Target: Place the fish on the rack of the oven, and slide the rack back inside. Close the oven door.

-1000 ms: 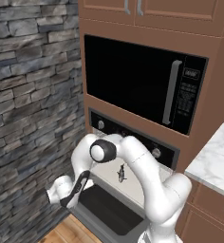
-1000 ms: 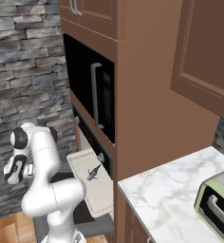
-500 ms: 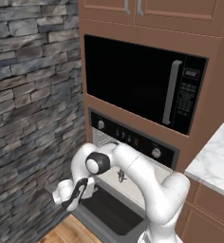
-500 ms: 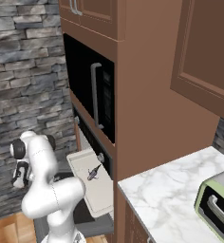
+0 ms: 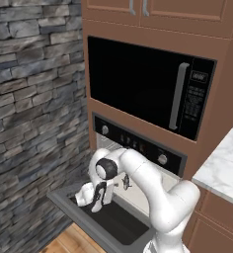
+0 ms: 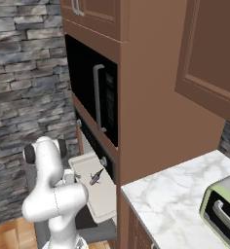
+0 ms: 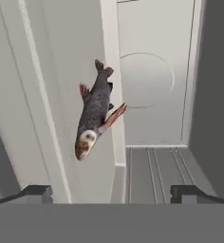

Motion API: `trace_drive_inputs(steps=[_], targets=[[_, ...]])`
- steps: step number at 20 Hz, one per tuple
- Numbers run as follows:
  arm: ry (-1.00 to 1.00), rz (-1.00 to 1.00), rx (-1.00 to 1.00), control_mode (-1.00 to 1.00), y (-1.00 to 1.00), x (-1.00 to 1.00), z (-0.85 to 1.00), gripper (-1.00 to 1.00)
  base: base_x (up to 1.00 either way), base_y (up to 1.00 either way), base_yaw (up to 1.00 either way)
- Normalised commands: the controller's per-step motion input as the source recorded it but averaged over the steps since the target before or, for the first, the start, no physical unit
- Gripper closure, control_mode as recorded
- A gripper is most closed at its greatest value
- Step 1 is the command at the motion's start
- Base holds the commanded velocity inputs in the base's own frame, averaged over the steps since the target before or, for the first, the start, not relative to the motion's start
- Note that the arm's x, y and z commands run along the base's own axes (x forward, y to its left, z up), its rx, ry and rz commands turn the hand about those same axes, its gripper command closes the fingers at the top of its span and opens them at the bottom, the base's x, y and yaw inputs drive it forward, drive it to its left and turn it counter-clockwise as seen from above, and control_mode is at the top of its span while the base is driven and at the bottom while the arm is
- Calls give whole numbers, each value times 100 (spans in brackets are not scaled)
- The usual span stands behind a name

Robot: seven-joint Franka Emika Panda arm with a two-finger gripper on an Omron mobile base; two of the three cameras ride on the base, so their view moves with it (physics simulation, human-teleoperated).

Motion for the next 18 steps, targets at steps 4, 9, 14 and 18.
trace_drive_inputs(steps=[4, 9, 14, 18], targets=[[14, 1, 0, -100, -100, 95, -61, -100, 0, 0, 0], [15, 0, 0, -100, -99, 100, -49, -100, 0, 0, 0], [10, 0, -1, -100, -59, 64, -11, -100, 0, 0, 0], [-25, 12, -25, -100, 32, -70, 7, -100, 0, 0, 0]])
